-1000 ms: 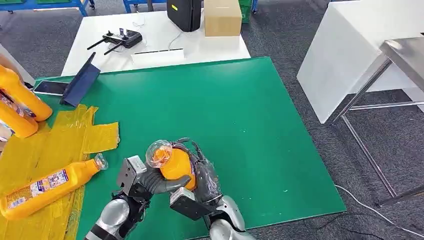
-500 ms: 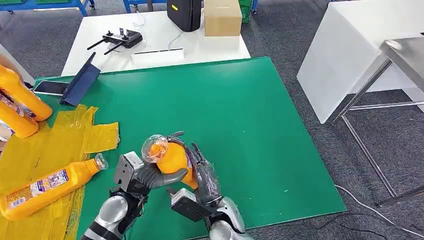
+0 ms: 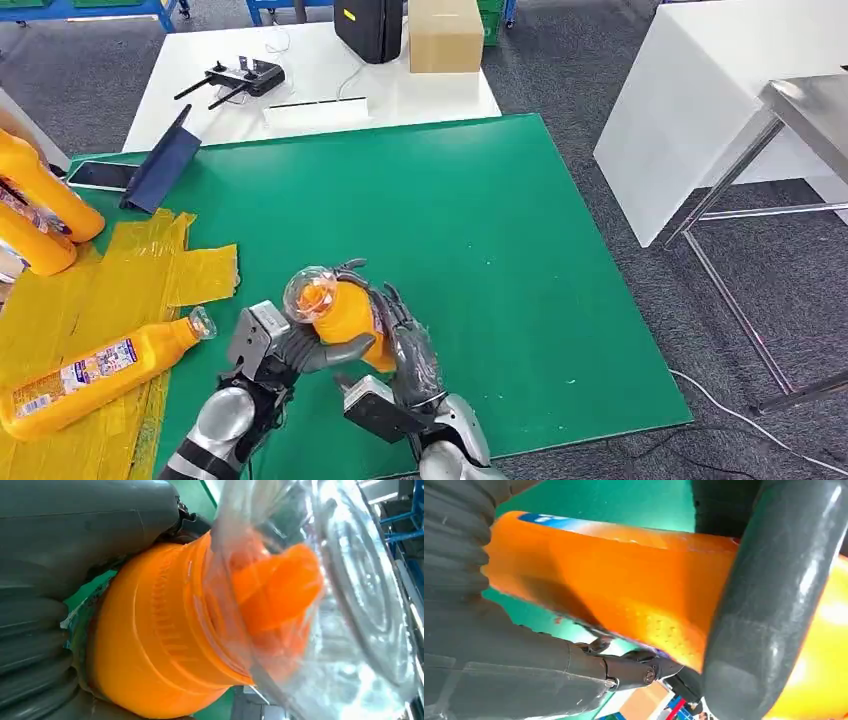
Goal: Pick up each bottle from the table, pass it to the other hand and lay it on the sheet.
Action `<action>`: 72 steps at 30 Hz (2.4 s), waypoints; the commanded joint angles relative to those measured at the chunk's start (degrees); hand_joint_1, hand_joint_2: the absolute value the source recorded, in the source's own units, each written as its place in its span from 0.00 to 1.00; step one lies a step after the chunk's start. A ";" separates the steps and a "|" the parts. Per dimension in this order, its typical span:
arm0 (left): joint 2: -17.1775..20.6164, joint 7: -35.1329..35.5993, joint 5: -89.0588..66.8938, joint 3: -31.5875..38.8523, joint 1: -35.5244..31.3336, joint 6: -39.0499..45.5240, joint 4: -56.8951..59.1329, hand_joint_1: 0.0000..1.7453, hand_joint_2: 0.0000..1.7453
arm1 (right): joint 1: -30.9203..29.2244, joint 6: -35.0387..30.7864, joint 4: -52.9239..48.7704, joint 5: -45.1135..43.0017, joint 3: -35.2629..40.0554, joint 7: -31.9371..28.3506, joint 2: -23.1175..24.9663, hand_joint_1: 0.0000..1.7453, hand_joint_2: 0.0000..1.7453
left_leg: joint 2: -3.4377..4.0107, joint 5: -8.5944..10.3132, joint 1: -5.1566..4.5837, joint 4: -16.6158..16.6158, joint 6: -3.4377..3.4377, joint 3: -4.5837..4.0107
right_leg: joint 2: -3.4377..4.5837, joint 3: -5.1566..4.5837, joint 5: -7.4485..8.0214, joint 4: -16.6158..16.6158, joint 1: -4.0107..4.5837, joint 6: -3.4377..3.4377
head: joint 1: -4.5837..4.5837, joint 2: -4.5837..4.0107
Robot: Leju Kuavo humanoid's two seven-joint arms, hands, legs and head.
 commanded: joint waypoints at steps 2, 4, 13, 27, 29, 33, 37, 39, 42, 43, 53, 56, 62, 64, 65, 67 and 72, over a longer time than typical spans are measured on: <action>-0.23 0.52 -4.74 2.55 -2.65 4.36 2.76 1.00 1.00 | -0.06 -0.46 -0.34 -0.50 -1.61 0.05 -1.30 0.00 1.00 | -0.14 0.00 0.03 -0.02 -0.03 0.04 | -0.03 0.07 -0.02 -0.03 0.01 0.00 | 0.00 0.00; -0.23 0.52 -4.74 2.55 -2.65 4.36 2.76 1.00 1.00 | -0.06 -0.46 -0.34 -0.50 -1.61 0.05 -1.30 0.00 1.00 | -0.30 -0.09 0.12 0.01 -0.09 0.21 | 0.00 0.27 -0.10 -0.05 0.09 -0.02 | 0.00 0.00; 0.27 1.59 -14.65 2.81 -2.91 10.86 2.16 1.00 1.00 | 0.90 -0.56 -2.10 -0.26 -2.38 -0.33 -1.54 0.00 1.00 | -0.23 -0.02 0.07 0.00 -0.06 0.09 | -0.04 0.14 -0.04 -0.03 0.04 -0.01 | 0.02 0.00; 3.44 17.89 -70.70 13.87 -0.13 30.12 -4.92 1.00 1.00 | 10.03 -0.97 -28.11 5.73 -8.08 -0.29 -4.96 0.00 1.00 | -0.15 -0.07 0.07 0.04 -0.05 0.05 | 0.05 0.09 -0.07 0.02 0.04 0.00 | 0.00 0.00; 4.80 20.71 -78.35 15.82 -0.39 31.31 -4.92 1.00 1.00 | 10.72 -1.15 -29.29 5.82 -8.54 -0.41 -5.17 0.00 1.00 | -0.11 -0.09 0.09 0.04 -0.07 0.08 | 0.12 0.11 -0.07 0.02 0.05 -0.02 | 0.00 0.00; 11.66 25.58 -81.61 16.00 -2.64 30.73 -2.81 1.00 1.00 | 12.30 -1.26 -30.85 6.34 -8.74 -0.83 -4.49 0.00 1.00 | -0.10 -0.03 0.06 0.00 -0.07 0.04 | 0.05 0.07 -0.04 0.00 0.03 -0.03 | 0.02 0.00; 22.58 39.70 -81.61 3.40 -8.97 28.15 1.18 1.00 1.00 | 11.63 -1.12 -29.97 5.82 -8.99 -1.10 -4.50 0.00 1.00 | -0.18 0.01 0.09 0.01 -0.08 0.01 | -0.05 0.04 -0.03 0.02 0.08 -0.04 | 0.02 0.00; 24.56 43.20 -81.61 -1.08 -12.23 26.49 4.32 1.00 1.00 | 11.25 -0.83 -29.72 5.40 -8.85 -1.46 -4.61 0.00 1.00 | -0.37 0.00 0.21 0.09 -0.16 0.05 | -0.12 0.12 -0.08 0.06 0.21 -0.09 | 0.02 0.00; 23.09 39.73 -81.61 0.21 -19.44 23.28 16.27 1.00 1.00 | 9.50 0.13 -28.68 4.52 -8.14 -1.94 -4.62 0.00 1.00 | -0.33 0.15 0.12 0.01 -0.21 0.01 | -0.20 0.07 -0.02 0.00 0.15 -0.03 | 0.00 0.00; 22.53 37.83 -81.61 1.46 -21.77 22.67 20.20 1.00 1.00 | 9.07 0.22 -28.42 4.39 -7.98 -1.99 -4.57 0.00 1.00 | -0.29 0.15 0.11 0.01 -0.19 0.01 | -0.18 0.06 -0.02 0.02 0.13 -0.02 | 0.00 0.00; 22.05 35.73 -81.61 0.44 -30.40 22.23 33.76 1.00 1.00 | 7.51 1.06 -27.14 3.76 -7.29 -1.90 -4.45 0.00 1.00 | -0.10 0.16 0.18 -0.01 -0.22 0.06 | -0.02 0.07 0.13 0.02 0.14 -0.20 | 0.00 0.00; 22.05 35.73 -81.61 0.44 -30.40 22.23 33.76 1.00 1.00 | 7.51 1.06 -27.14 3.76 -7.29 -1.90 -4.45 0.00 1.00 | -0.21 0.09 0.26 0.03 -0.26 0.15 | 0.01 0.20 0.07 0.01 0.21 -0.21 | 0.04 0.00; 20.92 37.13 -81.61 -1.96 -35.87 16.87 43.38 1.00 1.00 | 6.22 2.15 -26.19 3.54 -6.04 -1.67 -4.57 0.00 1.00 | -0.10 0.16 0.18 0.03 -0.22 -0.06 | -0.02 -0.02 0.13 0.04 0.15 -0.20 | 0.02 0.00; 19.38 36.13 -81.61 0.43 -39.08 14.94 50.82 1.00 1.00 | 5.90 2.53 -26.07 4.16 -5.14 -1.64 -4.33 0.00 1.00 | -0.35 0.11 0.30 0.15 -0.27 -0.01 | -0.07 0.11 0.07 0.09 0.24 -0.21 | 0.04 0.00; 19.77 35.80 -81.61 1.55 -39.16 14.93 53.29 1.00 1.00 | 6.24 2.65 -26.31 4.85 -4.31 -1.39 -3.95 0.00 1.00 | -0.18 0.19 0.21 0.06 -0.23 -0.10 | -0.08 -0.03 0.14 0.05 0.18 -0.21 | 0.04 0.00; 22.33 35.91 -80.74 5.69 -36.06 13.72 53.83 1.00 1.00 | 4.57 3.31 -24.20 5.20 -2.29 -0.65 -4.45 0.00 1.00 | -0.05 0.18 0.18 0.01 -0.23 -0.04 | 0.03 -0.04 0.15 0.04 0.15 -0.22 | 0.02 0.00; 28.12 30.48 -78.74 18.72 -29.62 15.36 56.39 1.00 1.00 | -0.55 1.73 -16.92 3.98 1.06 -0.61 -2.52 0.00 1.00 | 0.63 0.04 0.34 -0.14 -0.30 0.24 | 0.75 0.12 0.21 0.05 0.13 -0.26 | 0.07 0.00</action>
